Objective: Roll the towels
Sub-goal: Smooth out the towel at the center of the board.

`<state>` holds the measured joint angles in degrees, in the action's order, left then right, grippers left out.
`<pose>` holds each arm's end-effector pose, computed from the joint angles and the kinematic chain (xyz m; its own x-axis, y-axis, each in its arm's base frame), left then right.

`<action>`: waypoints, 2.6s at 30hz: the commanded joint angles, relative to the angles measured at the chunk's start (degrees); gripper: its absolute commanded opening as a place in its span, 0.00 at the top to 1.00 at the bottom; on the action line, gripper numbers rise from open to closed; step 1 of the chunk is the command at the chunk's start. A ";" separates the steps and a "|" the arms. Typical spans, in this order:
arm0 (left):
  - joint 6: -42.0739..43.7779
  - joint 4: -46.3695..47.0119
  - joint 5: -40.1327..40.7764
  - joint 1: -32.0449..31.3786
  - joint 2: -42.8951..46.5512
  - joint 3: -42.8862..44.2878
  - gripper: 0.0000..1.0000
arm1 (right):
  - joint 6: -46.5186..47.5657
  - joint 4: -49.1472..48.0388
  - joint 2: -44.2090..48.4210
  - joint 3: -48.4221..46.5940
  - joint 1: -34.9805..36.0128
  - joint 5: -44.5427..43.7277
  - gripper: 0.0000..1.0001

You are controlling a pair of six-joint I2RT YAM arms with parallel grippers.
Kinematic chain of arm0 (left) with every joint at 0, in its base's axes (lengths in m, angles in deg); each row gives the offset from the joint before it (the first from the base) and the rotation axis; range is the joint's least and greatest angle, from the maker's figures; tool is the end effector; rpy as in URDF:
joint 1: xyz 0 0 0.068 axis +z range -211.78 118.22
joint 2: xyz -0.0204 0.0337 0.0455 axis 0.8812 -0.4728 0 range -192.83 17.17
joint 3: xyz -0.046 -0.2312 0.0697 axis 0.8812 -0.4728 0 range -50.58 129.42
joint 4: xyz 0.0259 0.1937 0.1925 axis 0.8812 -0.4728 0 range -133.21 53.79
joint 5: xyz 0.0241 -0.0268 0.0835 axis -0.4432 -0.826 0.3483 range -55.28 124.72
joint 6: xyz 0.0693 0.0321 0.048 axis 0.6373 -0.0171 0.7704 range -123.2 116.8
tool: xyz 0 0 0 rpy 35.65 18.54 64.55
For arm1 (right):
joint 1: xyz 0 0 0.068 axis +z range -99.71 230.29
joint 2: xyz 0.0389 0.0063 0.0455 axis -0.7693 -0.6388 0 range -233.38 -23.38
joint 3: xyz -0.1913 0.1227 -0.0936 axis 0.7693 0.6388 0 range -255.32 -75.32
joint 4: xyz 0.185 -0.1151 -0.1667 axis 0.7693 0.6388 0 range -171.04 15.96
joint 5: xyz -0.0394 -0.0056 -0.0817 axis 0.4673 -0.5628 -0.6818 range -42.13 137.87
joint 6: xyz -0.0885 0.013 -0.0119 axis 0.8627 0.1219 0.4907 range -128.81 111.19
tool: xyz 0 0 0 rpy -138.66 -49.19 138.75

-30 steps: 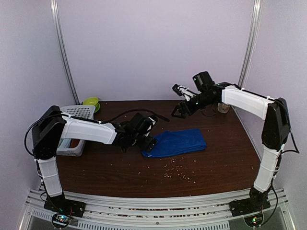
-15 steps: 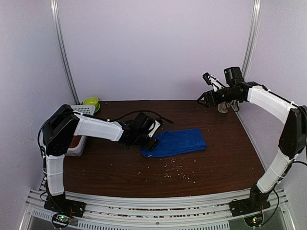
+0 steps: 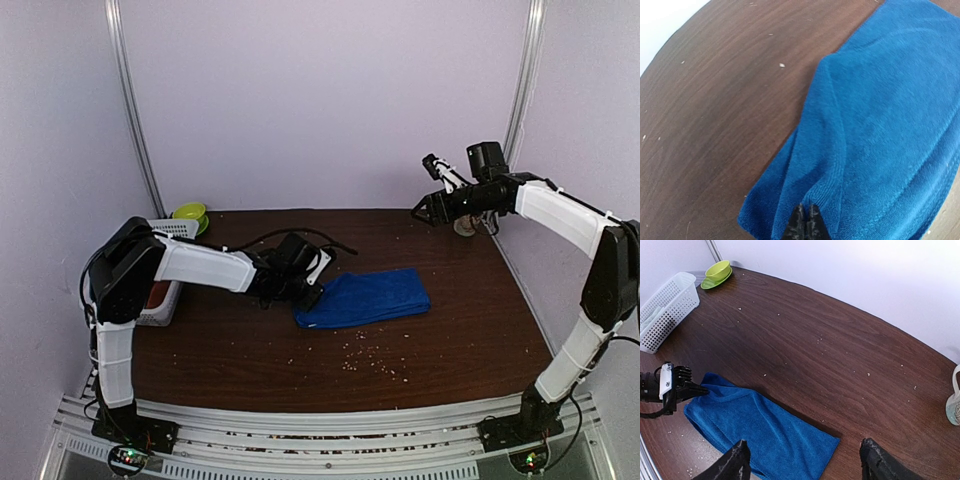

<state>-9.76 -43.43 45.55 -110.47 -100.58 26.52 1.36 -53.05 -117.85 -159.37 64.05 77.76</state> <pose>0.3204 -0.3416 0.0857 -0.5613 0.4684 -0.6823 0.5943 0.8019 0.0616 0.3949 0.1381 0.2715 -0.4907 -0.2777 -0.8259 -0.6828 0.7114 0.1664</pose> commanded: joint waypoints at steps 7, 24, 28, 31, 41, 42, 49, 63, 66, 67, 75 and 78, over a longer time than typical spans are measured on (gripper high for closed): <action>2.15 -2.25 11.59 1.38 -2.28 5.95 1.00 | 0.29 -1.55 0.43 1.24 0.13 0.59 0.25; -1.77 -3.05 20.53 3.24 3.44 2.48 0.02 | 14.99 5.03 -2.80 0.32 8.82 8.51 0.27; -6.11 -1.49 20.33 3.24 10.65 -4.28 0.02 | 23.47 2.31 -3.96 2.77 18.73 -0.81 0.29; -9.19 0.23 20.13 3.20 17.01 -10.13 0.02 | 25.86 -0.25 -7.87 1.55 24.34 -6.67 0.34; -13.72 1.09 16.69 3.13 35.70 -24.88 0.02 | 24.54 -1.48 -26.76 -11.93 34.74 -21.83 0.48; -13.85 1.03 15.93 3.15 37.03 -26.16 0.02 | 23.92 -2.16 -27.67 -12.50 34.95 -22.35 0.49; -14.72 0.97 15.90 2.10 42.79 -32.47 0.02 | 23.07 -2.65 -30.82 -13.69 36.45 -24.86 0.49; -13.25 9.23 20.09 0.29 46.31 -41.37 0.02 | 22.46 -4.11 -33.09 -13.24 37.91 -29.08 0.54; -13.17 10.61 20.35 0.32 46.75 -42.69 0.02 | 23.23 -3.28 -31.88 -13.02 37.95 -27.84 0.54; -13.25 11.01 20.47 0.27 46.86 -43.11 0.02 | 23.50 -3.33 -31.49 -12.63 38.02 -27.80 0.54; -13.03 11.44 21.53 0.29 46.43 -43.76 0.02 | 23.89 -4.30 -33.55 -12.19 38.59 -32.05 0.62; -12.82 11.44 21.83 0.26 45.90 -43.74 0.02 | 23.49 -5.18 -33.28 -11.92 38.85 -32.74 0.70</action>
<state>-23.27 -35.08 65.93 -110.12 -54.72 -16.63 25.19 -56.90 -151.12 -171.74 102.15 47.69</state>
